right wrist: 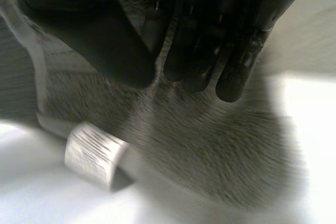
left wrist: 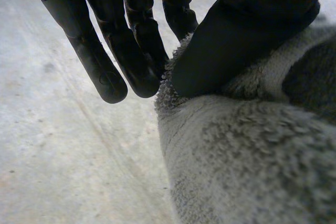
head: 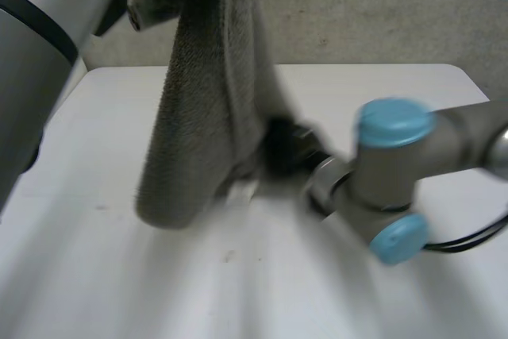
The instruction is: Fold the laundry
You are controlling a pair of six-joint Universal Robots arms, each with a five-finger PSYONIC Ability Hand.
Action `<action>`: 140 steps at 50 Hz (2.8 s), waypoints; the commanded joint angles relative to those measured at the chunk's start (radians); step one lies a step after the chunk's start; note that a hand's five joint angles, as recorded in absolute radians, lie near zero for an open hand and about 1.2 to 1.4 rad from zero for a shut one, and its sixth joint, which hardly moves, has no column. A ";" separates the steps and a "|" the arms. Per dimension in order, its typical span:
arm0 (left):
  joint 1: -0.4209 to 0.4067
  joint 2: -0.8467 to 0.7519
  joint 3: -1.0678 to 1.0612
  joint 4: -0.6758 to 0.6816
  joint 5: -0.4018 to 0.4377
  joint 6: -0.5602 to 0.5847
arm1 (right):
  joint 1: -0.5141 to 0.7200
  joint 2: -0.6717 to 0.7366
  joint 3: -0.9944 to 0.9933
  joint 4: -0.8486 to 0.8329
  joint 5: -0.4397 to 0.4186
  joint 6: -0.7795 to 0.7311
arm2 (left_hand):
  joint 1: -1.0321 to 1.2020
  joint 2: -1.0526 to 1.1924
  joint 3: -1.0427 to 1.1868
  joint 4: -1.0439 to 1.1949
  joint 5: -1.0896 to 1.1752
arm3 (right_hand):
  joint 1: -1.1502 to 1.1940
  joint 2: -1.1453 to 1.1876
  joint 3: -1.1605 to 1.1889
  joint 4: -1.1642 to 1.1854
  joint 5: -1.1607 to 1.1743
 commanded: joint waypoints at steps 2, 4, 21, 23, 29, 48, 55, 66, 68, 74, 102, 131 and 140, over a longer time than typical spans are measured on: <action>0.033 0.055 -0.005 0.002 -0.021 -0.002 | -0.211 -0.141 0.084 -0.137 0.120 -0.116 | 0.221 0.182 0.181 0.179 0.192 | 0.417 0.220 0.216 0.207 0.246; 0.044 0.056 -0.014 0.002 -0.021 -0.002 | -0.211 -0.149 0.081 -0.134 0.081 -0.115 | 0.221 0.182 0.181 0.179 0.192 | 0.417 0.220 0.216 0.207 0.246; 0.239 -0.044 -0.434 0.006 -0.006 -0.014 | -0.205 -0.129 0.006 0.379 -0.196 -0.481 | 0.221 0.182 0.181 0.179 0.192 | -0.410 -0.606 -0.611 -0.619 -0.580; 0.245 -0.075 -0.469 0.008 -0.006 -0.014 | -0.208 -0.129 0.018 0.398 -0.193 -0.546 | 0.221 0.182 0.181 0.179 0.192 | -0.474 -0.671 -0.676 -0.684 -0.645; 0.251 -0.148 -0.536 0.006 -0.009 -0.017 | -0.209 -0.120 0.072 0.444 -0.170 -0.623 | 0.221 0.182 0.181 0.179 0.192 | -0.560 -0.756 -0.761 -0.770 -0.730; 0.283 -0.015 -0.604 0.003 -0.012 -0.027 | -0.140 -0.087 0.155 0.157 -0.154 -0.348 | 0.221 0.182 0.181 0.179 0.192 | -0.662 -0.859 -0.864 -0.872 -0.833; 0.283 0.118 -0.596 -0.001 -0.012 -0.065 | -0.036 0.012 0.120 0.039 -0.130 -0.236 | 0.221 0.182 0.181 0.179 0.192 | -0.695 -0.891 -0.896 -0.905 -0.865; 0.283 0.204 -0.596 0.002 -0.007 -0.140 | 0.037 0.141 -0.005 -0.042 -0.005 -0.222 | 0.221 0.182 0.181 0.179 0.192 | 0.399 0.202 0.197 0.189 0.228; 0.285 0.204 -0.601 0.002 -0.007 -0.140 | 0.033 0.115 0.003 -0.089 0.060 -0.221 | 0.221 0.182 0.181 0.179 0.192 | 0.417 0.220 0.216 0.207 0.246; 0.328 0.191 -0.634 0.000 -0.004 -0.137 | -0.106 -0.185 0.129 -0.246 0.102 -0.238 | 0.221 0.182 0.181 0.179 0.192 | 0.417 0.220 0.216 0.207 0.246; 0.371 -0.253 -0.619 -0.268 0.156 0.062 | -0.259 -0.278 0.172 0.719 -0.121 -1.106 | 0.221 0.182 0.181 0.179 0.192 | 0.417 0.220 0.216 0.207 0.246; 0.349 -0.259 -0.226 0.525 0.109 0.102 | -0.183 -0.400 0.061 -0.334 0.021 -0.902 | 0.221 0.182 0.181 0.179 0.192 | 0.417 0.220 0.216 0.207 0.246; 0.375 -0.314 -0.603 0.535 0.149 0.116 | -0.209 -0.365 0.334 -0.102 -0.162 -0.919 | 0.221 0.182 0.181 0.179 0.192 | 0.417 0.220 0.216 0.207 0.246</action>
